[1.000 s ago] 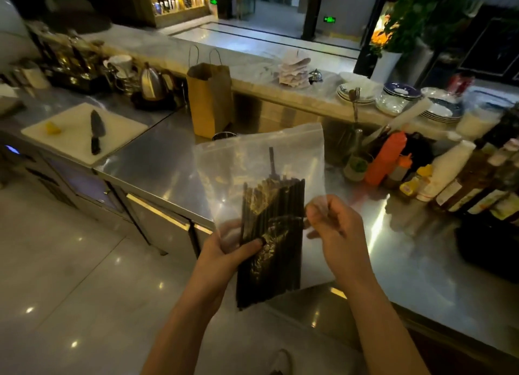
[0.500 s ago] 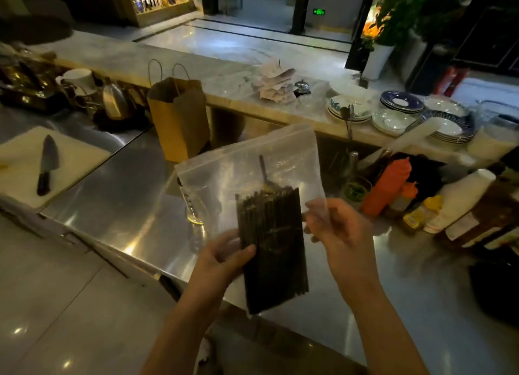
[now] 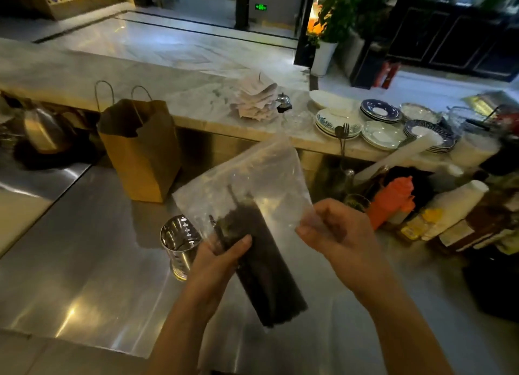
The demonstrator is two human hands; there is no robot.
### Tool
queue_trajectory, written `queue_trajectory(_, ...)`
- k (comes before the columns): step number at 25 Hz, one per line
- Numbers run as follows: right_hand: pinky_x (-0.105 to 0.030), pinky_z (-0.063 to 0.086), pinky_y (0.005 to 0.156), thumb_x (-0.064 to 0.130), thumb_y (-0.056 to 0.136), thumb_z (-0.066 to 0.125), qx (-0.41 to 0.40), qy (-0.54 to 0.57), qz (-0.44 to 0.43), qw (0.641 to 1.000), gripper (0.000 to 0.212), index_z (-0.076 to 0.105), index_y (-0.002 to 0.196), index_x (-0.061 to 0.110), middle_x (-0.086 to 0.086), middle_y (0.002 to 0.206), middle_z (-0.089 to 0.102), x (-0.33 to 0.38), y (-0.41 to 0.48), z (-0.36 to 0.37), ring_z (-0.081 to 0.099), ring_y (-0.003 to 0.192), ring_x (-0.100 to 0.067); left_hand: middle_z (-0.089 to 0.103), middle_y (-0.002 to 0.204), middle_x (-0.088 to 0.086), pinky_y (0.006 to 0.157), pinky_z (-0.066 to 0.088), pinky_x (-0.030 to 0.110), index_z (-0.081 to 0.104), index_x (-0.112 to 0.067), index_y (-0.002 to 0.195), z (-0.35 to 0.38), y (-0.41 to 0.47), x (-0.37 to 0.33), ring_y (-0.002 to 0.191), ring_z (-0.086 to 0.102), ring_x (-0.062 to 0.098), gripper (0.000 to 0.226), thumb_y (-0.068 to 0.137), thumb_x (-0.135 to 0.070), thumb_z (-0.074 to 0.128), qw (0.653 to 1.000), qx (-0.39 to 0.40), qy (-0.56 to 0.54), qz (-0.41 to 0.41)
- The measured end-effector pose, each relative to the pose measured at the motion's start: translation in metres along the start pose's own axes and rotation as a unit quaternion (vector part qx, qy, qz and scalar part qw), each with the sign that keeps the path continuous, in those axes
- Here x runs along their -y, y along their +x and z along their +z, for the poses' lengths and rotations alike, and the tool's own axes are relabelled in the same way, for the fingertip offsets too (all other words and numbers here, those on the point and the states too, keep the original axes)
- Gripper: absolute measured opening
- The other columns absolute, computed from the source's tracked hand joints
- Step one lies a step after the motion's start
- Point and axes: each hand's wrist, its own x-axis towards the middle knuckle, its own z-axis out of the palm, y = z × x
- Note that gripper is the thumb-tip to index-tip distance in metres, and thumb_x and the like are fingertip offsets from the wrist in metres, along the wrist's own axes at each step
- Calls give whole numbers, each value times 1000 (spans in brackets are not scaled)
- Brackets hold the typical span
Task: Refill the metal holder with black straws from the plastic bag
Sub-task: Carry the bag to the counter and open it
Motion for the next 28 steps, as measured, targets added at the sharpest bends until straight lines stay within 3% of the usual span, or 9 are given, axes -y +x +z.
queue_trajectory(3, -25, 48, 69, 11, 86, 69, -8, 43, 30, 999, 11, 64, 85, 21, 2, 83, 67, -5, 9, 4, 64, 78, -7, 74, 106, 10, 90, 49, 41, 69, -9, 105, 0, 11, -8, 104, 69, 24, 32, 73, -12, 72, 1000, 4, -22, -18)
queue_trajectory(7, -24, 53, 71, 8, 85, 68, -23, 90, 27, 995, 8, 64, 86, 16, 0, 84, 67, -15, 22, -2, 65, 81, -9, 72, 110, 9, 88, 49, 40, 68, -12, 107, 8, 24, -7, 111, 65, 27, 44, 66, -21, 80, 999, -1, -41, -8)
queue_trajectory(11, -27, 53, 71, 8, 85, 67, 0, 110, 35, 993, 8, 64, 86, 16, 1, 84, 67, -28, 29, -21, 65, 80, -10, 75, 101, 5, 89, 50, 40, 66, -10, 105, 34, 28, 0, 103, 68, 24, 33, 73, -14, 70, 999, -24, -41, -10)
queue_trajectory(14, -30, 55, 72, 6, 84, 67, 1, 165, 41, 985, 7, 64, 88, 11, -1, 85, 68, -35, 35, -37, 65, 81, -14, 75, 97, 6, 86, 51, 41, 67, -10, 105, 51, 33, 4, 100, 69, 27, 36, 71, -17, 75, 999, -27, -46, -6)
queue_trajectory(19, -24, 51, 67, 8, 84, 67, 14, 145, 20, 989, 9, 65, 87, 16, 0, 84, 67, -45, 41, -44, 64, 78, -5, 75, 103, 9, 89, 50, 42, 67, -9, 107, 67, 38, 11, 98, 71, 24, 35, 73, -15, 70, 997, -46, -57, -18)
queue_trajectory(22, -27, 50, 73, 12, 86, 66, -18, 106, 23, 994, 10, 63, 89, 21, 6, 87, 67, -50, 46, -45, 64, 81, -5, 73, 108, 10, 95, 48, 44, 67, -11, 108, 65, 36, 9, 106, 68, 28, 33, 76, -17, 72, 998, -37, -51, -9)
queue_trajectory(25, -27, 51, 80, 16, 88, 65, 58, 62, 29, 996, 23, 58, 104, 30, 13, 98, 67, -46, 51, -47, 64, 91, 1, 75, 103, 7, 90, 51, 43, 68, -15, 104, 61, 37, 7, 101, 70, 26, 34, 70, -16, 73, 997, -73, -30, 7)
queue_trajectory(28, -28, 56, 81, 25, 86, 68, -4, 126, 12, 992, 51, 44, 130, 35, 6, 113, 65, -36, 62, -51, 66, 100, -3, 74, 104, 3, 91, 52, 44, 66, -17, 109, 57, 40, 7, 108, 66, 27, 43, 66, -20, 75, 997, -67, 47, 15)
